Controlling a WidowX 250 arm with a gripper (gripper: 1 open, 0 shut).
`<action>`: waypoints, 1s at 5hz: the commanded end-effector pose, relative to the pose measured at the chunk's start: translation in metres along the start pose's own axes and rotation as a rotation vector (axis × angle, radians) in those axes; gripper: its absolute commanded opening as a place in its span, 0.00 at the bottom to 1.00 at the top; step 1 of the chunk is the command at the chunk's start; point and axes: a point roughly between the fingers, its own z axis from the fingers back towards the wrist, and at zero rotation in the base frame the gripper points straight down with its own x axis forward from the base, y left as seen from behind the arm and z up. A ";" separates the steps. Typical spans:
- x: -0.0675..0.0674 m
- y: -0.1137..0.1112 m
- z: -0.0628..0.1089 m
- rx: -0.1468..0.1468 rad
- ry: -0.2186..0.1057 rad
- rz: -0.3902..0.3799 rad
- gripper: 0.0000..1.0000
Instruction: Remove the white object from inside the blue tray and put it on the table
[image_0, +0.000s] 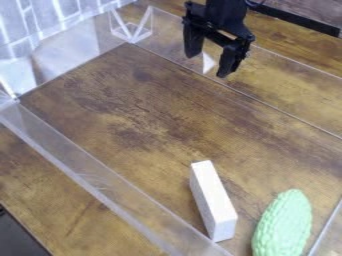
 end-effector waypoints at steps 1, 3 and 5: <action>0.013 0.016 0.022 0.011 -0.087 0.032 1.00; 0.019 0.022 0.012 0.004 -0.089 0.042 1.00; 0.024 0.022 0.001 -0.003 -0.083 0.050 1.00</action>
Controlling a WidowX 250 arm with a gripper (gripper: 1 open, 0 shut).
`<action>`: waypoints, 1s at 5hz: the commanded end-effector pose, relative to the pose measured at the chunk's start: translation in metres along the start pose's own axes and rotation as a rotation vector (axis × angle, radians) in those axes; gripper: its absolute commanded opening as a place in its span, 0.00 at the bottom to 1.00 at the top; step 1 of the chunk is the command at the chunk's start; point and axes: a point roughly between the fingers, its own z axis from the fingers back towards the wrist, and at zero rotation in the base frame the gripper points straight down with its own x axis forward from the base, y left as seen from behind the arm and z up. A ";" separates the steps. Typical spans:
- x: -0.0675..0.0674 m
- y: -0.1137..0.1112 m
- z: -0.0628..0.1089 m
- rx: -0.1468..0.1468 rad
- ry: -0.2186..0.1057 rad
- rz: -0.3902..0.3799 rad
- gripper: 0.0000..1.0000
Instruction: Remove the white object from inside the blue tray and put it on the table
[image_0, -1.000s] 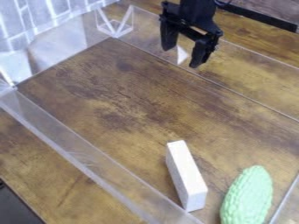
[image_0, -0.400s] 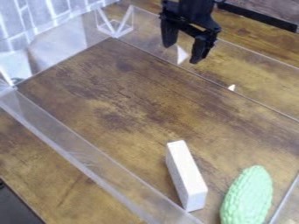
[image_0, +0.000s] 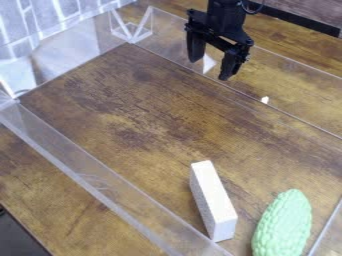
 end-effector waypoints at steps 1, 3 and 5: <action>0.005 0.007 0.017 0.004 -0.046 0.064 1.00; -0.009 -0.007 0.003 -0.012 0.014 0.138 1.00; -0.038 -0.040 0.018 -0.025 0.041 0.285 1.00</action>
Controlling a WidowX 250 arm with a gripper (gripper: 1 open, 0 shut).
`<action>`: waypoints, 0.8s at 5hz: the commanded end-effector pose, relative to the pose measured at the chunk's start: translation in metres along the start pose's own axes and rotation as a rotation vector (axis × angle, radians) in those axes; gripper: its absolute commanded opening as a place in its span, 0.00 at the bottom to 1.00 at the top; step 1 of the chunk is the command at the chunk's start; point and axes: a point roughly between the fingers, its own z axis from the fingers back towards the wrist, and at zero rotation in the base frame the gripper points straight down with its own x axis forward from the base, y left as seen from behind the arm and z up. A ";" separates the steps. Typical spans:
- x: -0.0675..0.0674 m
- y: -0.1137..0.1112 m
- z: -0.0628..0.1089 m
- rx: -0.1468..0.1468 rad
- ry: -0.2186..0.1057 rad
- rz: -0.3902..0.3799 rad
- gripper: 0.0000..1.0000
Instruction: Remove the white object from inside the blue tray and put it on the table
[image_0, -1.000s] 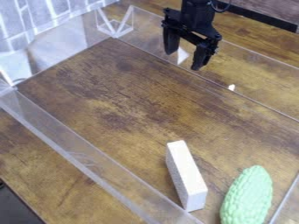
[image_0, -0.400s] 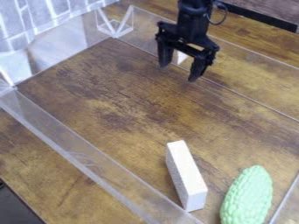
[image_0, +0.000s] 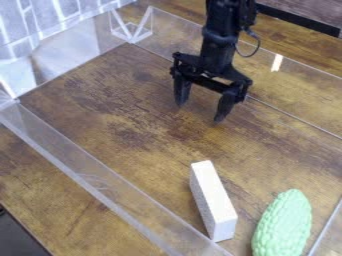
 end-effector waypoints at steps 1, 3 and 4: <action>-0.010 -0.015 0.037 -0.033 -0.080 0.064 1.00; -0.039 -0.033 0.042 -0.062 -0.062 0.169 1.00; -0.052 -0.040 0.041 -0.077 -0.055 0.226 1.00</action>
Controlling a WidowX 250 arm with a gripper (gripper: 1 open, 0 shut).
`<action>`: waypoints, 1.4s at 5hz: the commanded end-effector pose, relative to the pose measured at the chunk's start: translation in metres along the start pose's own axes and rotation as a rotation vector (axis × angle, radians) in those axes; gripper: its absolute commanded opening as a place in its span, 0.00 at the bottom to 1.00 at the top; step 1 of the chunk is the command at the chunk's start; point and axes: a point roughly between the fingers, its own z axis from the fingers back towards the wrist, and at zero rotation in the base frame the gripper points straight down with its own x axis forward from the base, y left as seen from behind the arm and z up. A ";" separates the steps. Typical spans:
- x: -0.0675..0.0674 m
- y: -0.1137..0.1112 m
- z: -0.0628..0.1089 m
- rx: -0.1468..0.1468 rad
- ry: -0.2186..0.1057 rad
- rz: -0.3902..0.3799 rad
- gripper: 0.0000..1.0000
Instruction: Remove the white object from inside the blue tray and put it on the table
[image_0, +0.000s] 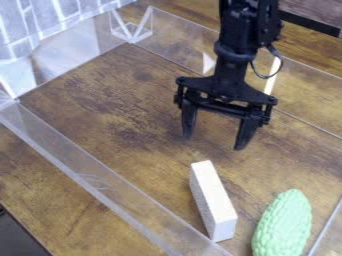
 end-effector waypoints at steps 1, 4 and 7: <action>-0.003 -0.008 0.020 -0.059 -0.069 0.034 1.00; -0.015 -0.013 -0.018 -0.085 -0.042 0.144 1.00; -0.017 -0.014 -0.026 -0.098 -0.010 0.201 1.00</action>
